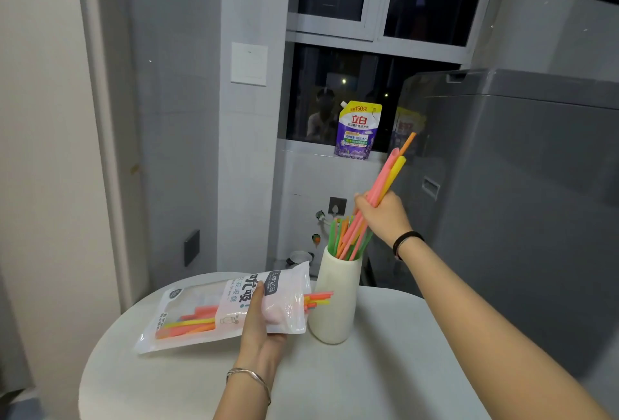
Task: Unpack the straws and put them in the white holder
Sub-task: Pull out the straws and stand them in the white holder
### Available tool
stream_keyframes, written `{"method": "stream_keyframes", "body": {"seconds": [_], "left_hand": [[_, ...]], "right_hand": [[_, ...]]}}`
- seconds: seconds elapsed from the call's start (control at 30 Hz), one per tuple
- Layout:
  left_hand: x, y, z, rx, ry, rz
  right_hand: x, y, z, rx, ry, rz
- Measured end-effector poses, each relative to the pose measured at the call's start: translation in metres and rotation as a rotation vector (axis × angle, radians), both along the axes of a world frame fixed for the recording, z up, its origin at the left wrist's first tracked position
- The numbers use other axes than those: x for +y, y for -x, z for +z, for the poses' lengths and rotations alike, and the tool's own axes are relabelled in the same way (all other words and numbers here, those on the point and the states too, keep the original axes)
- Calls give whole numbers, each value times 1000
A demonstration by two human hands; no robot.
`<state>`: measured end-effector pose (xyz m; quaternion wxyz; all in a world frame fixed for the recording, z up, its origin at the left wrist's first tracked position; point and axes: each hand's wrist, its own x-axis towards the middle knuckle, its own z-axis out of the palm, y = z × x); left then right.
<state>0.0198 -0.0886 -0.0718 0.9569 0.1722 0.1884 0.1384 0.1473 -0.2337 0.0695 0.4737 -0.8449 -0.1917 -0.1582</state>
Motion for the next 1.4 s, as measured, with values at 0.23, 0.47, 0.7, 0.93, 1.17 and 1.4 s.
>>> {"method": "stream_keyframes", "body": {"seconds": [0.23, 0.47, 0.7, 0.93, 1.17, 1.4], "left_hand": [[1, -1, 0, 12, 35, 4], [1, -3, -2, 9, 34, 28], [0, -3, -2, -2, 33, 27], [1, 0, -4, 5, 44, 28], [5, -2, -6, 7, 61, 22], [7, -2, -8, 46, -41, 115]], "right_hand": [[1, -15, -18, 32, 238, -17], [-4, -17, -27, -66, 168, -32], [1, -11, -30, -132, 0, 76], [4, -4, -35, -22, 571, 117], [6, 24, -40, -238, 138, 26], [37, 90, -112, 234, -722, -6]]}}
